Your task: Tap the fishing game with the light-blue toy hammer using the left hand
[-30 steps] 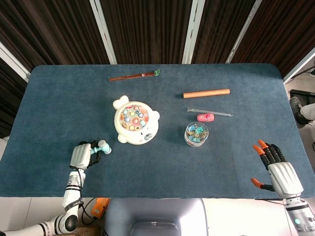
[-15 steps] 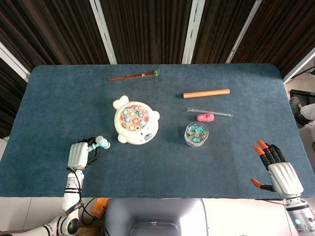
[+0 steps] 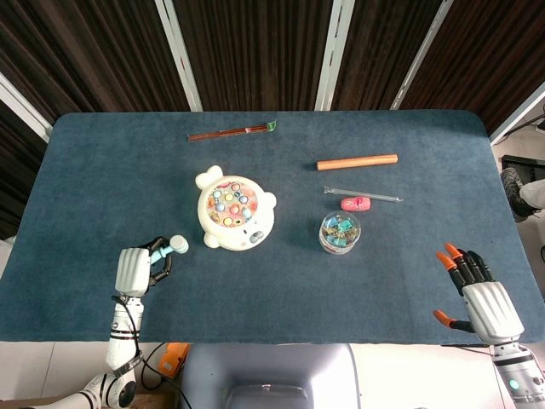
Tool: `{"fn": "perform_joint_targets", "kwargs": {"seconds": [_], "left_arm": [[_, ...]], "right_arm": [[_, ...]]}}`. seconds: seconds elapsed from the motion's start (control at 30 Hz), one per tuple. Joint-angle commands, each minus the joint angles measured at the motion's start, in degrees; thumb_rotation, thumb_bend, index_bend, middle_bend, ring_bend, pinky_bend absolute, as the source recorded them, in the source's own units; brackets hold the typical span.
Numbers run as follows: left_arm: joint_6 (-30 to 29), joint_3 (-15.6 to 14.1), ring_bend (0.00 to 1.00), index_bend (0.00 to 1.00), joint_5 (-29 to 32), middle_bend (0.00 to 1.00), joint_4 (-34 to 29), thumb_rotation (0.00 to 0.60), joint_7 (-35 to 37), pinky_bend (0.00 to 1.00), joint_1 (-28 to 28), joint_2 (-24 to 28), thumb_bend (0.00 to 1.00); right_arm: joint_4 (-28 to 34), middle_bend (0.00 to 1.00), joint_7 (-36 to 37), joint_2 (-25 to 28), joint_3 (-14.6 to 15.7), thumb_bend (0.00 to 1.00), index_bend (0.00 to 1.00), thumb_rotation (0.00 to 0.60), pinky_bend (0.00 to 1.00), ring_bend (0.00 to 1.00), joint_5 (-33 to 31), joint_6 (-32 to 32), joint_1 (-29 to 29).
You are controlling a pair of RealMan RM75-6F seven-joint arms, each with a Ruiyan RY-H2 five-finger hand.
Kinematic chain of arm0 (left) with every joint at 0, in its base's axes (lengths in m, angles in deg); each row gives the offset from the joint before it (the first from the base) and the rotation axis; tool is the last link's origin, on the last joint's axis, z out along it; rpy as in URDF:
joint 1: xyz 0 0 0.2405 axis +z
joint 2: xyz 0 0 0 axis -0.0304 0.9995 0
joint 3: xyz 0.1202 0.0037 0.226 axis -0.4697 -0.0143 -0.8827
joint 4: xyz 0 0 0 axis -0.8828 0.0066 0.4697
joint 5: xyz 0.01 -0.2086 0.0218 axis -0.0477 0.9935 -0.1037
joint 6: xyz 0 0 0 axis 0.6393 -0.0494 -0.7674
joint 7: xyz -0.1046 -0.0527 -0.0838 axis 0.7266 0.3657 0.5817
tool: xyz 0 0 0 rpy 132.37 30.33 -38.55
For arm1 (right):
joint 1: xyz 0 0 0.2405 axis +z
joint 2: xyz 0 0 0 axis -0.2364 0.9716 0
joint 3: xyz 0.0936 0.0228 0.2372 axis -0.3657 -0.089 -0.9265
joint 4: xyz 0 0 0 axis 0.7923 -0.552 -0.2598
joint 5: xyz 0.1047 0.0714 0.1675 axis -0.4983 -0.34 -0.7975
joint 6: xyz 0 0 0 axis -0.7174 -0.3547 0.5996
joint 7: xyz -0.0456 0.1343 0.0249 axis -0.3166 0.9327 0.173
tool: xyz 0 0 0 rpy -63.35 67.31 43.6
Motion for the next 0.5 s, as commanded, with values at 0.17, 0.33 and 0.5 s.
{"fn": "perform_joint_targets", "kwargs": {"seconds": [0.17, 0.33, 0.5], "left_arm": [[3.88, 0.87, 1.00, 0.69, 1.24, 0.86, -5.54, 0.600, 9.77, 1.00, 0.19, 2.83, 0.85], [8.97, 4.23, 1.00, 0.69, 4.68, 0.88, -11.69, 0.600, 14.86, 1.00, -1.05, 6.11, 0.86], [12.86, 8.49, 1.00, 0.70, 7.32, 0.90, -12.80, 0.600, 10.30, 1.00, -5.43, 6.20, 0.86]], "right_arm": [[0.02, 0.00, 0.00, 0.02, 0.05, 0.31, 0.00, 0.600, 0.00, 0.00, 0.05, -0.05, 0.02], [0.11, 0.00, 0.02, 0.11, 0.15, 0.31, 0.00, 0.600, 0.00, 0.00, 0.13, -0.15, 0.03], [0.22, 0.00, -0.44, 0.12, 0.14, 0.30, 0.00, 0.600, 0.00, 0.00, -0.03, -0.34, 0.08]]}}
